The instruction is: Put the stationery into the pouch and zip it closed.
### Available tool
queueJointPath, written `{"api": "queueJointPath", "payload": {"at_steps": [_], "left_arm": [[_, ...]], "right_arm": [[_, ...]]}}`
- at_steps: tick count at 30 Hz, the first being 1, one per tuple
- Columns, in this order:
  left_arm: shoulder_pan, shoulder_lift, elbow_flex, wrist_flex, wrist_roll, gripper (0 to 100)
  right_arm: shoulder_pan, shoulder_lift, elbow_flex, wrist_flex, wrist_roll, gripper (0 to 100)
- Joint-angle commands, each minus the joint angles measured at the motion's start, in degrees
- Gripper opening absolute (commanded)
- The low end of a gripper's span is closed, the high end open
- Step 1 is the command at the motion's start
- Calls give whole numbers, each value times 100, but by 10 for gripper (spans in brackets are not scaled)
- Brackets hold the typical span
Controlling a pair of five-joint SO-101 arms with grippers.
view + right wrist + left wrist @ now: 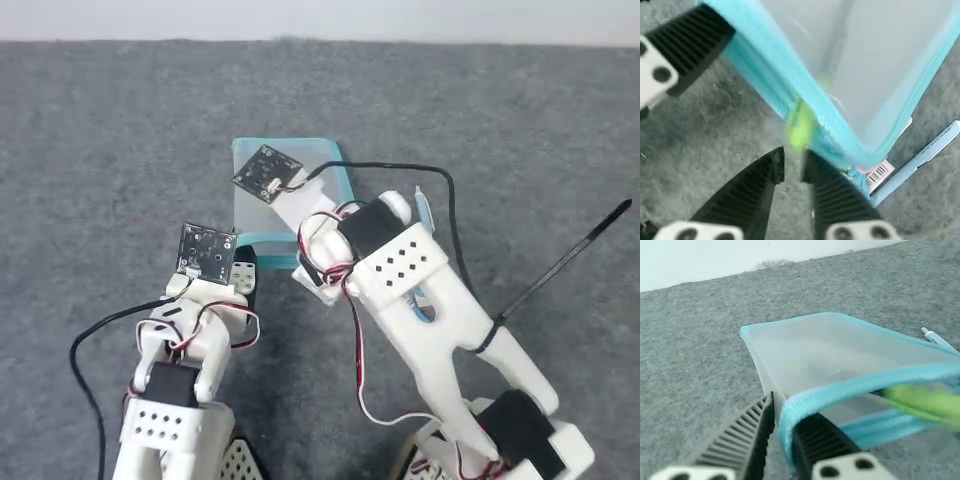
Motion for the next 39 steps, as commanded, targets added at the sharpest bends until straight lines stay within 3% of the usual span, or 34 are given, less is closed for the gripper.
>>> {"api": "queueJointPath", "payload": {"at_steps": [1,7,12,19,25,30,39], "left_arm": [[26,-70,-101,-141,-53,11],[26,-70,-101,-132,-53,11],[9,-70,-101,-132,-44,11],[-1547,-70,-470,-132,800,11],[-35,-70,-312,255,316,11],[-941,-70,-418,237,413,11],[-756,-70,-347,255,343,11]], "right_arm": [[92,-365,-26,-119,-149,13],[189,-409,-9,-127,-158,7],[840,-857,-26,-101,-167,9],[2475,-2879,1345,-567,-105,10],[3029,-2607,3015,-1279,176,114],[3037,-1851,3121,-1376,123,159],[3029,-1341,3121,-1895,123,160]]}}
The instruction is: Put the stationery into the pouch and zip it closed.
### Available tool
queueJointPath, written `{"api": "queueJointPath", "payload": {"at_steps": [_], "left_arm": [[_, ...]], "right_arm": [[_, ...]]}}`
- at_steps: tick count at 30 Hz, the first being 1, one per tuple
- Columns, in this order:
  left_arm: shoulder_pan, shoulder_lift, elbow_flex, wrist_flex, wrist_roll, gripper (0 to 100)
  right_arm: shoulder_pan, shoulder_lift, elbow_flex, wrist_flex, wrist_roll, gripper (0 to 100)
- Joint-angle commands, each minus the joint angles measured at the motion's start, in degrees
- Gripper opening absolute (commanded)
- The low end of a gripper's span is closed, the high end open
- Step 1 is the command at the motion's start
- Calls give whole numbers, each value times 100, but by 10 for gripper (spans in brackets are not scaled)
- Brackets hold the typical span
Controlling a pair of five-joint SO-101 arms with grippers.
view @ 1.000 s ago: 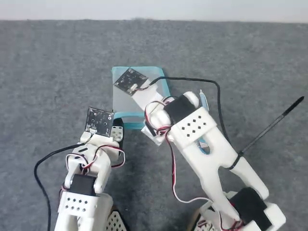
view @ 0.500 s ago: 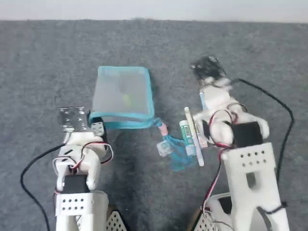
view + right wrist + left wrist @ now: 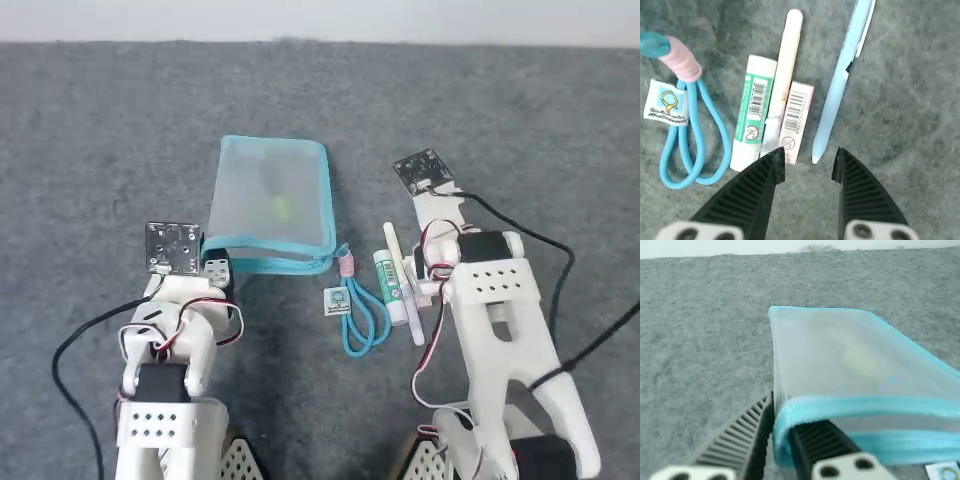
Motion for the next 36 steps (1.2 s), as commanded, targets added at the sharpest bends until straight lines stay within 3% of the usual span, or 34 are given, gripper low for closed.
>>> {"api": "queueJointPath", "payload": {"at_steps": [1,14,21,36], "left_arm": [[62,-70,-347,26,-62,11],[79,-105,-268,26,-281,11],[88,-105,-259,35,-273,11],[88,-105,-259,35,-264,11]], "right_arm": [[48,22,-70,31,53,162],[321,127,-105,-224,-97,163],[523,1490,-290,-901,-53,162],[585,3064,-1248,-963,-62,158]]}}
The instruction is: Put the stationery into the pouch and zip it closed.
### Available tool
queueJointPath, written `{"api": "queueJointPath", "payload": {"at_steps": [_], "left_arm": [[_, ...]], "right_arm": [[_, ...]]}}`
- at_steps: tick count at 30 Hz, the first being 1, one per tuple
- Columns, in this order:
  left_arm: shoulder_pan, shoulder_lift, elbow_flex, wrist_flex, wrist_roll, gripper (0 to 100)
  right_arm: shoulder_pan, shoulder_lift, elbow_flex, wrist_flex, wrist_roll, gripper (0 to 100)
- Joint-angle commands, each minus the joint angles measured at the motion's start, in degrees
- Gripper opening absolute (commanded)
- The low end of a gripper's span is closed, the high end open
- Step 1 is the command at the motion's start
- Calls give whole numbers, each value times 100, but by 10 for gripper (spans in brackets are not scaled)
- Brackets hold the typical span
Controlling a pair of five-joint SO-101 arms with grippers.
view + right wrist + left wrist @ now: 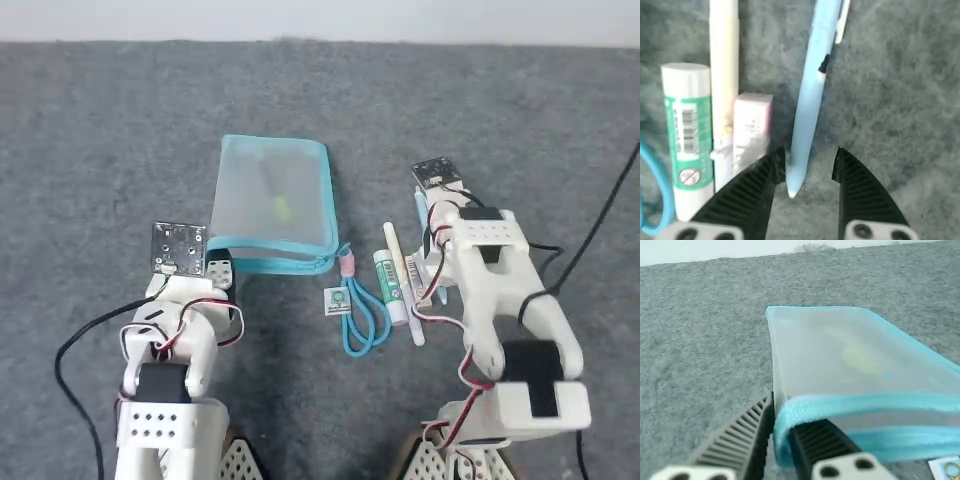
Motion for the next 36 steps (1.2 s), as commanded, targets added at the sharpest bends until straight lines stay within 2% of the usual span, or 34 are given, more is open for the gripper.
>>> {"api": "queueJointPath", "payload": {"at_steps": [1,7,15,19,22,25,29,32,36], "left_arm": [[35,-105,-259,44,-53,11],[35,-105,-259,44,-53,11],[35,-105,-259,35,-53,11],[35,-105,-259,26,-53,11],[35,-105,-259,18,-53,11],[35,-105,-259,18,-53,11],[35,-105,-251,18,-53,11],[35,-105,-189,-79,-62,11],[9,-70,-127,-396,-44,11]], "right_arm": [[-22,224,-457,-84,-18,157],[-13,462,-510,-22,-62,6],[541,224,-519,268,-26,6],[857,-831,-378,585,-62,6],[840,-1886,-290,1095,-26,6],[479,-2870,-308,1780,-18,6],[-505,-3767,-589,2835,44,6],[-1323,-4075,-949,3618,378,6],[-2334,-4338,-1037,4110,870,6]]}}
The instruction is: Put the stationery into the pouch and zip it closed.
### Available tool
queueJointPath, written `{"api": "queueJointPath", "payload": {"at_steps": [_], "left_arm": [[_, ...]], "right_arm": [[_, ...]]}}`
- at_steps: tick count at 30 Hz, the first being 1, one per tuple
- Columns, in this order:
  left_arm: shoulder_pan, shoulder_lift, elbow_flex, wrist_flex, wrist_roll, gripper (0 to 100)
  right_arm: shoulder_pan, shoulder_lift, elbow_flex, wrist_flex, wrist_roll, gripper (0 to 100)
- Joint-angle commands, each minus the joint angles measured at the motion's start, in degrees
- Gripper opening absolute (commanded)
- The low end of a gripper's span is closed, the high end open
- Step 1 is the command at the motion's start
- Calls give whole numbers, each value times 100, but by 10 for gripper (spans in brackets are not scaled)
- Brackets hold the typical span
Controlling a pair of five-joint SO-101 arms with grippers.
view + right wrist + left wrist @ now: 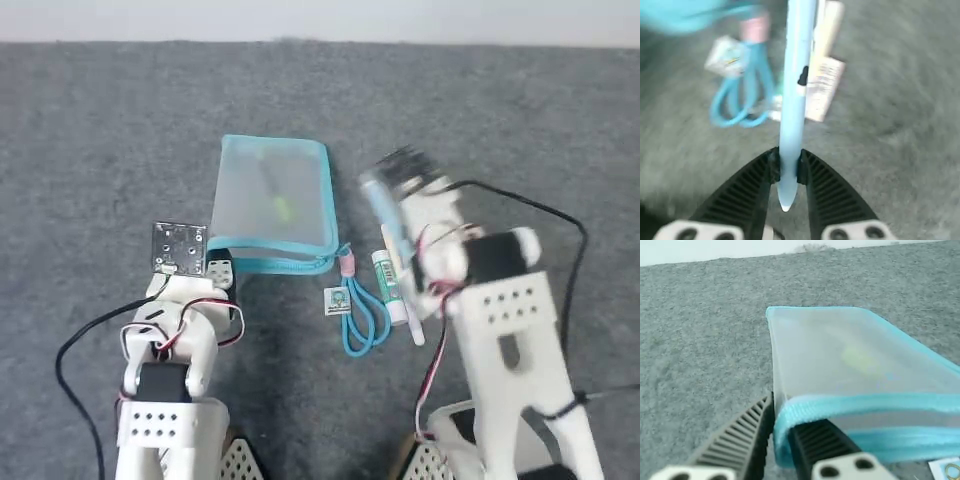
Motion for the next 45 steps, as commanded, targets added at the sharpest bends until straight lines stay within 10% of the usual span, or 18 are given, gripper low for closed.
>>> {"api": "queueJointPath", "payload": {"at_steps": [1,24,45], "left_arm": [[0,-70,-154,-413,-44,11],[35,-62,-259,-369,202,11],[44,-70,-224,-325,18,11]], "right_arm": [[-848,-418,-299,365,387,6],[-1710,655,-246,286,141,6],[-927,4295,-4484,857,-1143,6]]}}
